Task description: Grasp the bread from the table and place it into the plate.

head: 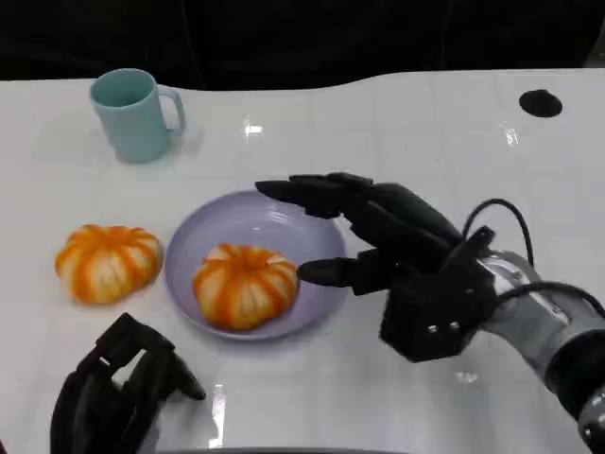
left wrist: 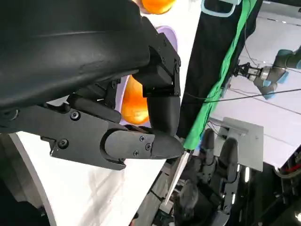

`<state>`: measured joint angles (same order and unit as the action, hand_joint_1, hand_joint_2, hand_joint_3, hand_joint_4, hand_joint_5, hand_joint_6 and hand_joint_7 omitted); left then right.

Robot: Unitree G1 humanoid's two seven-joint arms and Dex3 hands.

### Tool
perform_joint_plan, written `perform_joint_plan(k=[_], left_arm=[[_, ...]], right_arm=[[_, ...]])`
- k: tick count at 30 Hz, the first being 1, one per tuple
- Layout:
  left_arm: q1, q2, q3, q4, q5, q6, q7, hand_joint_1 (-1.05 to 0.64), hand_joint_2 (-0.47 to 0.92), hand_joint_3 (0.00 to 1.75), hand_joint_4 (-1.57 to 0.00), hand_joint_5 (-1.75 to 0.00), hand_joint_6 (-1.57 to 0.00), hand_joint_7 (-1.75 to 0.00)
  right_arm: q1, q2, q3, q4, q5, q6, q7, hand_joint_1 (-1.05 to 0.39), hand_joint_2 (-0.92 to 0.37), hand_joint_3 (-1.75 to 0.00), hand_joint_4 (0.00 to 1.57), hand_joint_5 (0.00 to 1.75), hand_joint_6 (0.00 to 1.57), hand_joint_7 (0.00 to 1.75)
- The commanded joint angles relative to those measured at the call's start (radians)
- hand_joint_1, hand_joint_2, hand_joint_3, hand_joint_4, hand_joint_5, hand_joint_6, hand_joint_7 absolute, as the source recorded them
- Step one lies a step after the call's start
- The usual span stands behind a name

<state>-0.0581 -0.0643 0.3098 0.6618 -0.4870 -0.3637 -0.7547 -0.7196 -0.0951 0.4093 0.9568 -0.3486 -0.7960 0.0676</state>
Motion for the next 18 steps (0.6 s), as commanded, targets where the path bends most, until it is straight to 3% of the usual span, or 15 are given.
perform_joint_plan(k=[1, 6, 10, 11, 12, 14, 15, 16, 18], left_arm=[[0.0, 0.01, 0.003, 0.009, 0.004, -0.021, 0.005, -0.58, 0.92, 0.26, -0.63, -1.75, -0.5, -1.52], [0.005, 0.004, 0.0, 0.004, -0.002, -0.017, -0.003, -0.58, 0.92, 0.27, -0.63, -1.75, -0.5, -1.52], [0.006, 0.002, 0.0, 0.005, -0.004, -0.017, -0.006, -0.59, 0.92, 0.26, -0.63, -1.75, -0.51, -1.52], [0.01, 0.0, -0.001, 0.001, -0.006, -0.011, -0.005, -0.59, 0.92, 0.25, -0.63, -1.75, -0.51, -1.52], [0.013, -0.001, -0.001, -0.002, -0.007, -0.006, -0.004, -0.58, 0.92, 0.25, -0.63, -1.75, -0.51, -1.52], [0.017, -0.002, -0.003, -0.007, -0.008, -0.003, -0.004, -0.57, 0.92, 0.25, -0.63, -1.75, -0.51, -1.52], [0.019, -0.002, -0.005, -0.011, -0.004, -0.003, 0.001, -0.57, 0.92, 0.25, -0.63, -1.75, -0.51, -1.52], [0.021, -0.001, -0.006, -0.014, -0.001, -0.004, 0.005, -0.58, 0.92, 0.25, -0.63, -1.75, -0.51, -1.53], [0.025, -0.001, -0.008, -0.021, 0.0, 0.001, 0.009, -0.57, 0.92, 0.25, -0.62, -1.75, -0.5, -1.53]], right_arm=[[0.1, 0.017, -0.123, -0.056, 0.279, -0.008, 0.236, -0.7, -0.92, -0.42, 0.37, 0.2, 0.37, 0.06], [0.199, 0.032, -0.236, -0.13, 0.522, 0.067, 0.476, -0.63, -0.92, -0.41, 0.57, 0.3, 0.55, 0.14], [0.224, 0.043, -0.283, -0.157, 0.576, 0.107, 0.556, -0.56, -0.92, -0.41, 0.64, 0.37, 0.61, 0.16], [0.257, 0.046, -0.314, -0.175, 0.641, 0.168, 0.607, -0.56, -0.92, -0.41, 0.64, 0.37, 0.61, 0.16], [0.282, 0.049, -0.339, -0.191, 0.689, 0.216, 0.648, -0.57, -0.92, -0.4, 0.57, 0.65, 0.65, 0.22], [0.324, 0.052, -0.379, -0.225, 0.752, 0.292, 0.7, -0.57, -0.92, -0.4, 0.47, 0.95, 0.67, 0.3], [0.347, 0.05, -0.391, -0.252, 0.771, 0.334, 0.71, -0.57, -0.92, -0.41, 0.44, 1.02, 0.67, 0.33], [0.365, 0.049, -0.402, -0.275, 0.783, 0.369, 0.717, -0.56, -0.92, -0.43, 0.41, 1.18, 0.65, 0.48], [0.41, 0.035, -0.418, -0.345, 0.814, 0.483, 0.726, -0.55, -0.92, -0.43, 0.37, 1.33, 0.59, 0.71]])
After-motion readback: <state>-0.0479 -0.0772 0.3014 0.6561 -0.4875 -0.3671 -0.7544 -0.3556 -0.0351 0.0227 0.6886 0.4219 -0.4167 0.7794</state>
